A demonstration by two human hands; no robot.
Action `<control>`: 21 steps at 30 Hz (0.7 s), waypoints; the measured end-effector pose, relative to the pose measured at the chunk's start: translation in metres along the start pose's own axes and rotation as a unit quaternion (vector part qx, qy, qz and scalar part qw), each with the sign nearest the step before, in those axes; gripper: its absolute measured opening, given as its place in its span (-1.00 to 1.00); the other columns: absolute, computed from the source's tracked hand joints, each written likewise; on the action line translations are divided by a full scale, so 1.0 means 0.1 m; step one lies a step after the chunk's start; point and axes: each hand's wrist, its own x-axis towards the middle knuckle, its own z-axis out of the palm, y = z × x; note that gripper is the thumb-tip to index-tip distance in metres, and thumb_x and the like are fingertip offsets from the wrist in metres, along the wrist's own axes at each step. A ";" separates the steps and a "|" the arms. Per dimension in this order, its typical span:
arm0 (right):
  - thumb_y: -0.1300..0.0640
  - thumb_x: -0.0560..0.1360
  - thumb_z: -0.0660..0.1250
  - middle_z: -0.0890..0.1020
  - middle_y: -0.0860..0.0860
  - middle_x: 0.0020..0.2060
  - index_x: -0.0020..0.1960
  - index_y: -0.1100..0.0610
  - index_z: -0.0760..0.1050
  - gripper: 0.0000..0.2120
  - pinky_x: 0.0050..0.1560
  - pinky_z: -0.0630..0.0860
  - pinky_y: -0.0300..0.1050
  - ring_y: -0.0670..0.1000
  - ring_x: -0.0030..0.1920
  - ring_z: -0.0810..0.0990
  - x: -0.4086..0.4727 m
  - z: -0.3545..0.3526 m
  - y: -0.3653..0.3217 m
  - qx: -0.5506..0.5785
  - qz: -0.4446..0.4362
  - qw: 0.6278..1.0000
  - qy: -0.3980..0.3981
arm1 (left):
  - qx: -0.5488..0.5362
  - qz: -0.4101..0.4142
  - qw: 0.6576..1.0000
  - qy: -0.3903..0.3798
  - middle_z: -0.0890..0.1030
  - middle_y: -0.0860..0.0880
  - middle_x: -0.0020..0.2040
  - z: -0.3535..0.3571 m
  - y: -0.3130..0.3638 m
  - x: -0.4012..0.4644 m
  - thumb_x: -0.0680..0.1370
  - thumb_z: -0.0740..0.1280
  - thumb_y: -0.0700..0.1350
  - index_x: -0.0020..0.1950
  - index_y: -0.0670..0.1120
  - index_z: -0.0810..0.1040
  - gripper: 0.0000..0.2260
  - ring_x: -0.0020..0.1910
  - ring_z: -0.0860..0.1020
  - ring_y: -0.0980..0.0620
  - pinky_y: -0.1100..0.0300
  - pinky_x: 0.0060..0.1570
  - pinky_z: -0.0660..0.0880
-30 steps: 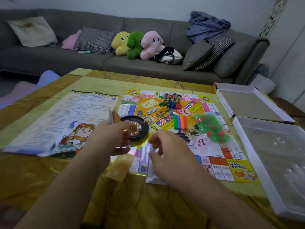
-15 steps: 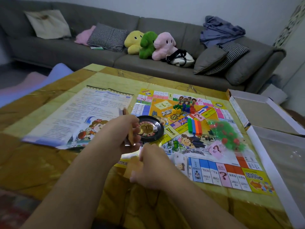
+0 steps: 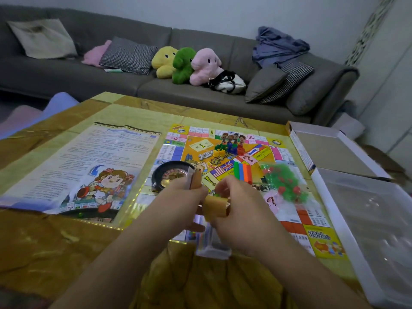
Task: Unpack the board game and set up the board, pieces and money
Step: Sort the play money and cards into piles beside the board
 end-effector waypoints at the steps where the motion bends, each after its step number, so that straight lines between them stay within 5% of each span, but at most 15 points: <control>1: 0.20 0.42 0.56 0.44 -0.06 0.20 0.25 -0.10 0.37 -0.46 0.08 0.60 -0.02 0.01 0.11 0.52 -0.02 0.01 0.03 -0.003 -0.002 1.000 0.000 | 0.005 0.003 1.000 -0.014 0.66 -0.16 -0.09 0.08 -0.02 -0.02 0.65 0.37 -0.14 -0.05 -0.06 0.61 -0.91 -0.08 0.70 -0.14 -0.15 -0.25 0.70; 6: 0.15 0.44 0.55 0.28 -0.07 0.32 0.39 -0.08 0.30 -0.35 -0.06 0.50 -0.22 -0.03 0.09 0.50 -0.05 -0.01 0.21 0.032 -0.017 0.999 0.001 | 0.038 -0.004 0.999 -0.010 0.63 -0.14 -0.18 0.31 -0.07 0.02 0.64 0.36 -0.23 -0.08 -0.04 0.62 -0.86 -0.19 0.64 -0.11 0.07 -0.40 0.61; 10: -0.02 0.34 0.67 0.29 -0.19 0.32 0.45 -0.18 0.28 -0.18 -0.03 0.50 -0.32 -0.16 0.12 0.51 -0.10 -0.11 0.28 0.106 -0.060 0.992 0.011 | -0.087 -0.044 0.995 0.004 0.65 -0.18 -0.16 0.37 -0.07 0.07 0.61 0.35 -0.29 0.02 -0.16 0.65 -0.90 -0.24 0.61 -0.10 0.08 -0.31 0.53; 13: -0.11 0.25 0.70 0.25 -0.24 0.35 0.53 -0.19 0.18 0.02 0.18 0.40 -0.28 -0.24 0.31 0.38 -0.15 -0.17 0.31 0.122 -0.091 0.988 0.026 | -0.204 -0.065 0.976 -0.035 0.48 -0.07 -0.30 0.40 -0.05 0.04 0.61 0.42 -0.11 0.11 -0.25 0.59 -0.79 -0.41 0.42 0.03 0.21 -0.46 0.35; 16: -0.08 0.25 0.71 0.22 -0.30 0.40 0.59 -0.21 0.09 0.11 0.05 0.47 -0.47 -0.46 0.26 0.33 -0.19 -0.23 0.31 0.129 -0.123 0.984 0.002 | -0.218 -0.084 0.964 -0.129 0.44 -0.09 -0.19 0.42 0.01 -0.09 0.54 0.43 0.23 0.18 -0.22 0.65 -0.48 -0.27 0.42 -0.01 0.16 -0.31 0.39; 18: -0.05 0.25 0.72 0.25 -0.28 0.44 0.59 -0.26 0.07 0.14 0.15 0.60 -0.27 -0.28 0.34 0.42 -0.18 -0.23 0.31 0.132 -0.134 0.982 -0.014 | -0.188 -0.068 0.965 -0.171 0.54 -0.14 -0.10 0.42 0.05 -0.18 0.46 0.45 0.25 0.09 -0.15 0.72 -0.51 -0.12 0.54 -0.13 0.09 -0.14 0.48; 21: -0.09 0.28 0.68 0.31 -0.28 0.43 0.60 -0.25 0.11 0.08 0.35 0.55 0.08 -0.08 0.45 0.40 -0.16 -0.21 0.34 0.110 -0.156 0.981 -0.016 | -0.168 -0.031 0.968 -0.182 0.72 -0.21 0.13 0.41 0.08 -0.25 0.45 0.46 0.09 0.04 -0.06 0.75 -0.71 0.12 0.71 -0.20 -0.02 0.07 0.62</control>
